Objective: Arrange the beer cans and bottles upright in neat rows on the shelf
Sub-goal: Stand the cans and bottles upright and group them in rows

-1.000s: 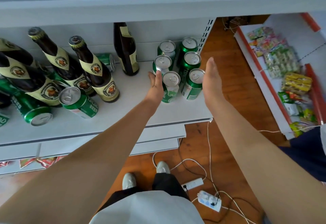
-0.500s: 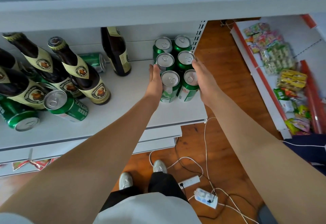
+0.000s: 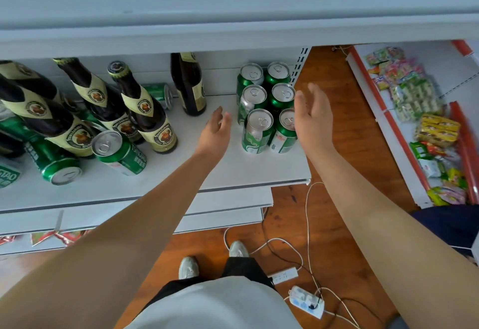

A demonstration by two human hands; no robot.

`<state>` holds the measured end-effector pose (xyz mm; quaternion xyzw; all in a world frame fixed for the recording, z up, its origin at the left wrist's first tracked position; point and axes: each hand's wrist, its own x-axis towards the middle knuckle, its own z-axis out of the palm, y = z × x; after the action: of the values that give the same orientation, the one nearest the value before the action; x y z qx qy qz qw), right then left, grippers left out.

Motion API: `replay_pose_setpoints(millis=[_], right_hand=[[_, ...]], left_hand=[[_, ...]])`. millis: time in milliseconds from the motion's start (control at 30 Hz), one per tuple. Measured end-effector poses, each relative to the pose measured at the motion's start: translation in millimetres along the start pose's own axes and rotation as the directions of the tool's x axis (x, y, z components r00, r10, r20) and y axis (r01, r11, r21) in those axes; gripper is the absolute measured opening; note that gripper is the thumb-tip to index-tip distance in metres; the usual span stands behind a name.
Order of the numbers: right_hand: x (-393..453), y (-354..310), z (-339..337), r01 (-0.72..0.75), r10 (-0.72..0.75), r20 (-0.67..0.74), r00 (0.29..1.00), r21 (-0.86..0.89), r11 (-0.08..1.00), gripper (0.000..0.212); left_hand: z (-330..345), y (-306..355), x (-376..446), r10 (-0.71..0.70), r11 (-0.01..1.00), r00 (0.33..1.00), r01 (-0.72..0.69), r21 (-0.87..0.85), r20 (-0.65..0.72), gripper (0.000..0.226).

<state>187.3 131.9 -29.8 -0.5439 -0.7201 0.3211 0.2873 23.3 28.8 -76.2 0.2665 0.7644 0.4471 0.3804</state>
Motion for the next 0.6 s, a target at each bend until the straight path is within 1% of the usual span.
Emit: replay_pose_setpoints(millis=[33, 67, 133, 200, 267, 333, 400, 433, 467, 500, 533, 600], right_hand=[[-5.5, -6.1, 1.4, 0.104, -0.107, -0.073, 0.992, -0.045, 0.994, 0.051], [-11.5, -13.4, 5.8, 0.188, -0.196, -0.117, 0.974, -0.072, 0.979, 0.046], [-27.5, -32.4, 22.2, 0.310, -0.315, -0.136, 0.939, -0.061, 0.949, 0.040], [-47.8, -52.5, 46.5, 0.386, -0.384, -0.106, 0.917, 0.004, 0.922, 0.038], [-70.5, -71.6, 74.9, 0.419, -0.418, -0.028, 0.908, 0.081, 0.904, 0.033], [-93.4, -89.3, 103.6, 0.435, -0.450, 0.084, 0.889, 0.146, 0.888, 0.026], [-114.3, -104.1, 130.1, 0.442, -0.469, 0.201, 0.860, 0.166, 0.882, 0.023], [-122.4, -110.2, 141.4, 0.431, -0.462, 0.260, 0.848, 0.169, 0.886, 0.025], [-129.0, -115.5, 151.5, 0.407, -0.443, 0.320, 0.837, 0.175, 0.896, 0.030], [-133.9, -120.6, 160.0, 0.374, -0.413, 0.385, 0.825, 0.177, 0.911, 0.035], [-137.8, -125.8, 167.0, 0.336, -0.377, 0.452, 0.809, 0.171, 0.926, 0.041], [-142.4, -135.0, 177.8, 0.255, -0.285, 0.581, 0.762, 0.136, 0.957, 0.053]], left_hand=[[-7.9, -7.2, -7.7, 0.037, 0.999, 0.999, -0.037, 0.013, -0.011, 0.047], [-16.8, -14.5, -16.8, 0.080, 0.996, 0.997, -0.080, 0.026, -0.021, 0.042], [-39.9, -26.6, -38.5, 0.197, 0.979, 0.980, -0.195, 0.055, -0.036, 0.032], [-66.2, -36.2, -62.2, 0.317, 0.944, 0.945, -0.307, 0.116, -0.079, 0.030], [-93.6, -44.1, -82.8, 0.409, 0.908, 0.891, -0.376, 0.183, -0.196, 0.027], [-119.7, -51.6, -98.2, 0.440, 0.897, 0.813, -0.381, 0.223, -0.381, 0.022], [-143.6, -58.2, -107.5, 0.386, 0.922, 0.709, -0.323, 0.215, -0.590, 0.020], [-154.0, -62.7, -107.7, 0.338, 0.939, 0.670, -0.287, 0.189, -0.661, 0.024], [-163.6, -68.2, -105.1, 0.296, 0.953, 0.662, -0.255, 0.165, -0.689, 0.030], [-171.5, -74.5, -100.4, 0.261, 0.964, 0.693, -0.224, 0.143, -0.672, 0.038], [-177.5, -81.0, -93.8, 0.226, 0.973, 0.759, -0.200, 0.112, -0.610, 0.047], [-186.6, -89.0, -81.1, 0.116, 0.992, 0.895, -0.129, -0.001, -0.430, 0.064]])
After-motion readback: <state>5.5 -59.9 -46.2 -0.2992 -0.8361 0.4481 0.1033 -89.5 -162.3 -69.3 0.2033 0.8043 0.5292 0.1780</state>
